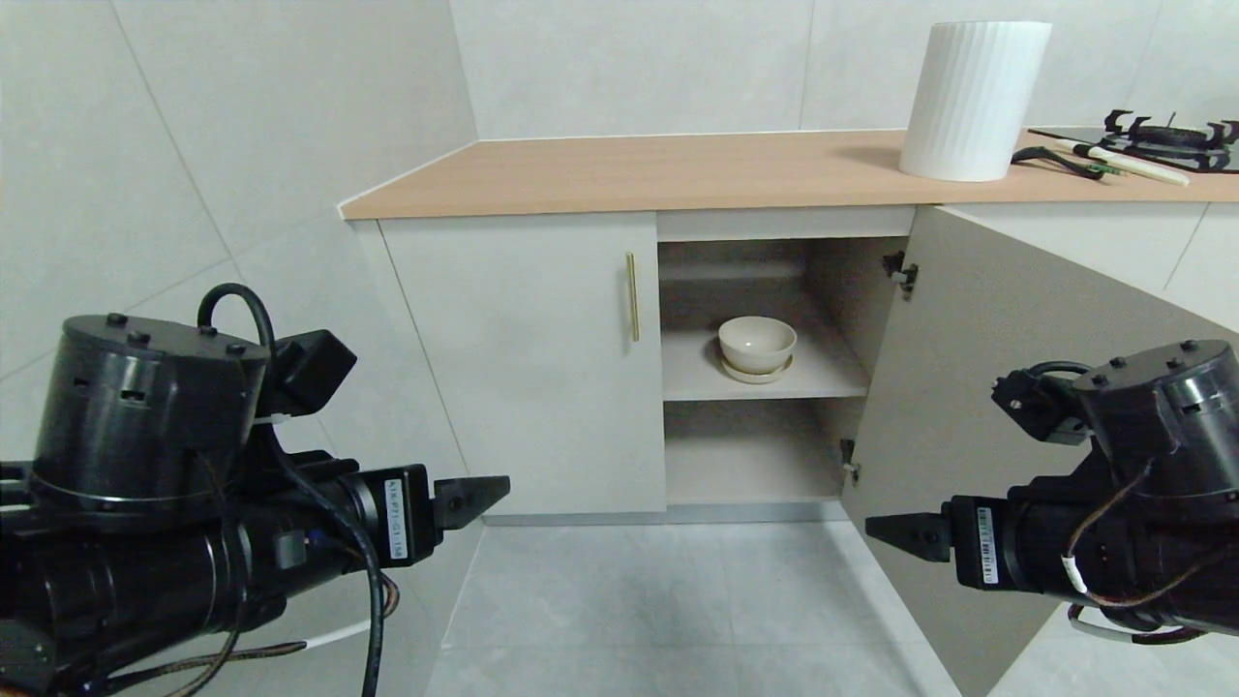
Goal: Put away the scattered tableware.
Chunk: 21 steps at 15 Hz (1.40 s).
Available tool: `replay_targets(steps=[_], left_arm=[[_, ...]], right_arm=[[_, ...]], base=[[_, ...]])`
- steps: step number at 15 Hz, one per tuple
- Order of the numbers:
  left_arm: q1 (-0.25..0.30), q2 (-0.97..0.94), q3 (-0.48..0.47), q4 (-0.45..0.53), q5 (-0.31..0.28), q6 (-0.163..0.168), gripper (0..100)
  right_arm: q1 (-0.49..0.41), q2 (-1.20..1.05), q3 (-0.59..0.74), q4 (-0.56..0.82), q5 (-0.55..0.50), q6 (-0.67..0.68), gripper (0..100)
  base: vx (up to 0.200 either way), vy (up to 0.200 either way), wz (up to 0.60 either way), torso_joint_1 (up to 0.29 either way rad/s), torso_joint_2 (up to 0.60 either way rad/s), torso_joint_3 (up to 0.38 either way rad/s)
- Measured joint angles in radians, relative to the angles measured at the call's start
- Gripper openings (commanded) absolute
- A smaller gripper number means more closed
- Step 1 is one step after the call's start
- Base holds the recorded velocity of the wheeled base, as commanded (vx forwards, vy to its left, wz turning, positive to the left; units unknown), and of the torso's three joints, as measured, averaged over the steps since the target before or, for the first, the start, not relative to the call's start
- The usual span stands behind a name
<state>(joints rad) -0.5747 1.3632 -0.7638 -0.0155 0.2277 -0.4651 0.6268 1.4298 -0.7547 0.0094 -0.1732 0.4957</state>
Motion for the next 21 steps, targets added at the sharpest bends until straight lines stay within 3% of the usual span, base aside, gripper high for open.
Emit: replay_targets(steps=[6, 12, 21], left_arm=[[0.001, 0.001, -0.001, 0.000, 0.000, 0.000, 100], [0.002, 0.007, -0.001, 0.002, 0.002, 0.019, 100], [0.001, 0.006, -0.001, 0.000, 0.001, 0.020, 100]], right_arm=[[0.000, 0.000, 0.000, 0.000, 0.000, 0.000, 100], [0.000, -0.002, 0.001, 0.001, 0.000, -0.002, 100], [-0.008, -0.059, -0.008, 0.234, -0.008, -0.132, 100]], base=[[0.000, 0.000, 0.00, 0.000, 0.00, 0.000], [0.000, -0.200, 0.00, 0.003, 0.00, 0.005], [0.000, -0.178, 0.00, 0.001, 0.00, 0.003]])
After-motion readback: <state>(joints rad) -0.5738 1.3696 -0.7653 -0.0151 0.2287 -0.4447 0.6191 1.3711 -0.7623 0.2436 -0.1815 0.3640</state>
